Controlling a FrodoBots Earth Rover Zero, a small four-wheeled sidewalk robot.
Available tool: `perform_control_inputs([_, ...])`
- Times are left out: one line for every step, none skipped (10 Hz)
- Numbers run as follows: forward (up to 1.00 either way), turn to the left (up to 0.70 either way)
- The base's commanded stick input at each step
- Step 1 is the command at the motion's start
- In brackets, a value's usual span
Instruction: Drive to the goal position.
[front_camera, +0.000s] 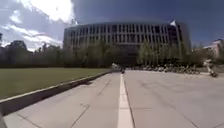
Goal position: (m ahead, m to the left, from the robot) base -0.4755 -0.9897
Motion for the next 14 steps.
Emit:
perform_control_inputs([0.7,-0.01])
perform_control_inputs([0.7,-0.01])
perform_control_inputs([0.7,-0.01])
perform_control_inputs([0.7,-0.01])
perform_control_inputs([0.7,-0.01])
perform_control_inputs([0.7,-0.01])
perform_control_inputs([0.7,-0.01])
perform_control_inputs([0.7,-0.01])
perform_control_inputs([0.7,-0.01])
perform_control_inputs([0.7,-0.01])
perform_control_inputs([0.7,-0.01])
perform_control_inputs([0.7,-0.01])
perform_control_inputs([0.7,-0.01])
perform_control_inputs([0.7,-0.01])
